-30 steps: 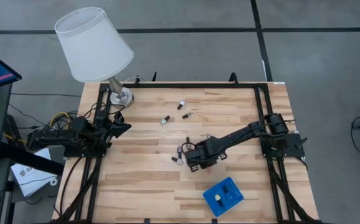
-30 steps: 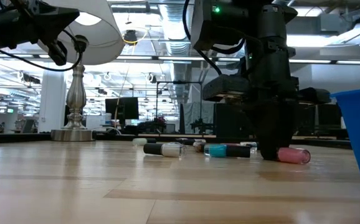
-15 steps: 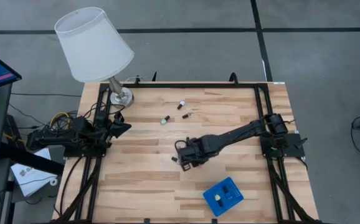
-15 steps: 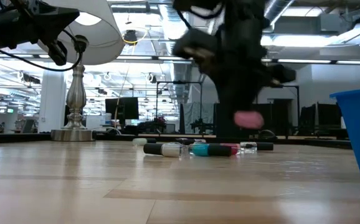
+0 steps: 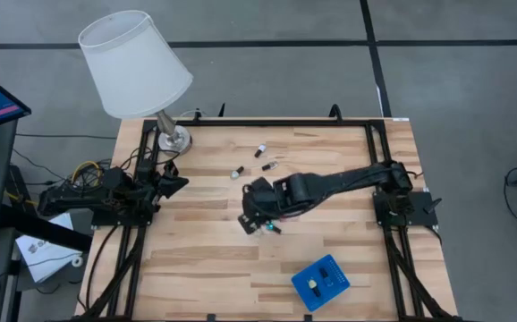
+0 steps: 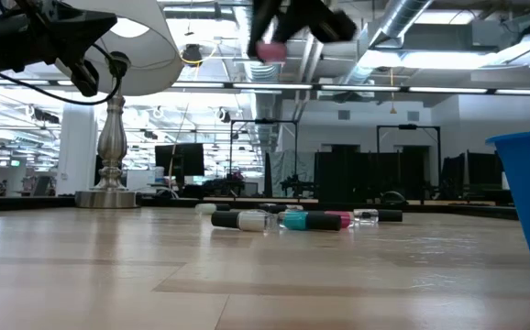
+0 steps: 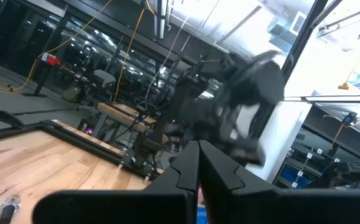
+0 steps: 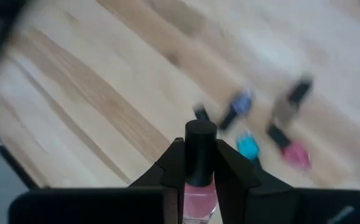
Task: Pick & Place Nail Polish
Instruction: Put the pink nail polish into the blue bin
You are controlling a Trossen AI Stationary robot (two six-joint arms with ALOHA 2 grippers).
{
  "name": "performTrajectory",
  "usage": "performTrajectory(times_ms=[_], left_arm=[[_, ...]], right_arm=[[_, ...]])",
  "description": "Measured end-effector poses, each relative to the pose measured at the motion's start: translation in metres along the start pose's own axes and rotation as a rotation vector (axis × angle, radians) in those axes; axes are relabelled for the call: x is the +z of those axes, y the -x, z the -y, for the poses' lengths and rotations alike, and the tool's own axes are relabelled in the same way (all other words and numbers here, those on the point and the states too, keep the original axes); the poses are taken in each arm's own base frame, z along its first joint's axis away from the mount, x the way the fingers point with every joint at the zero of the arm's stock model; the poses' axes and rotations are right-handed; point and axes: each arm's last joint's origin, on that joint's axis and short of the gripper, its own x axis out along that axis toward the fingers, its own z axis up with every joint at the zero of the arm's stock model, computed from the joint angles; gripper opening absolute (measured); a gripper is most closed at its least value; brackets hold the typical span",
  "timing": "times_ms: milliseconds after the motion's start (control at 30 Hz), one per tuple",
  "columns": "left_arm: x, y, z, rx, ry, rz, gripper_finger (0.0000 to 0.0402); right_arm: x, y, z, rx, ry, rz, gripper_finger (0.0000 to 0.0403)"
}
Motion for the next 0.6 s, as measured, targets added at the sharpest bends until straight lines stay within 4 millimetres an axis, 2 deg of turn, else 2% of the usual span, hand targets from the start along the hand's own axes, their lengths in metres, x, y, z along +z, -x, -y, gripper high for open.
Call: performTrajectory(times_ms=[367, 600], left_arm=[[0.0, 0.0, 0.0, 0.0, 0.0, 0.0, 0.0001], [0.0, 0.0, 0.0, 0.0, 0.0, 0.0, 0.0001]], right_arm=[[0.056, 0.063, -0.018, 0.237, 0.16, 0.297, 0.0046], [0.076, 0.099, -0.023, 0.363, 0.245, 0.436, 0.0046]])
